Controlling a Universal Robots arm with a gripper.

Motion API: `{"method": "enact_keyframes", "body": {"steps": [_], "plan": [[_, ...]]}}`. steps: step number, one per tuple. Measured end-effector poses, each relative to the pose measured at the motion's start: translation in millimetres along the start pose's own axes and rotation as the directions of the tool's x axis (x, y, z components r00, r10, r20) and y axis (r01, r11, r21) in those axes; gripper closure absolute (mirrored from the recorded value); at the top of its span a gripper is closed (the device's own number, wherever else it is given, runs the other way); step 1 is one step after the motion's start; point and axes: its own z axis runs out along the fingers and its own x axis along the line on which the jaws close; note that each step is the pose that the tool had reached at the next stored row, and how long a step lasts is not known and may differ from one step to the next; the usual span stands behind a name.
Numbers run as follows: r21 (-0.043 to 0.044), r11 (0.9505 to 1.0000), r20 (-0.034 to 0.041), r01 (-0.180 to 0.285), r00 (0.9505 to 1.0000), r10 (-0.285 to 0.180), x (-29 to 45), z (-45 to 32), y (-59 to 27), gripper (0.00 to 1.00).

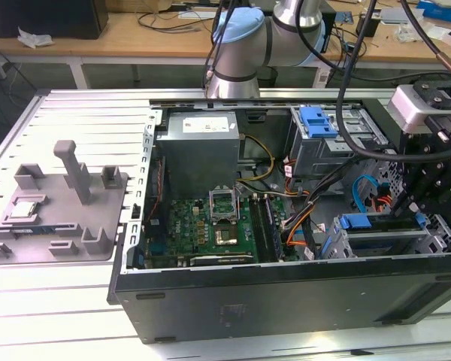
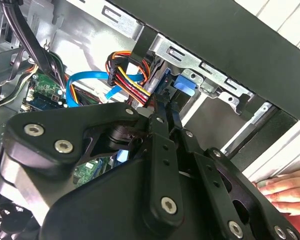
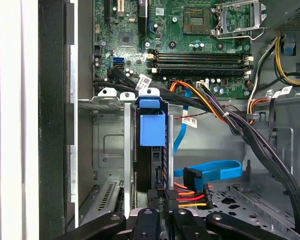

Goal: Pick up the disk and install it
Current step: 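Insert the first disk wire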

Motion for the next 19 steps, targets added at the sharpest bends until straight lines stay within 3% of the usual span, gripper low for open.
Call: {"method": "enact_keyframes", "body": {"steps": [4,19], "plan": [[0.0,1.0,0.0002,0.0,1.0,0.0,-0.1,-4.2,0.1,0.84],[0.0,1.0,-0.0001,0.0,1.0,0.0,-0.9,-2.6,0.0,0.84]]}}
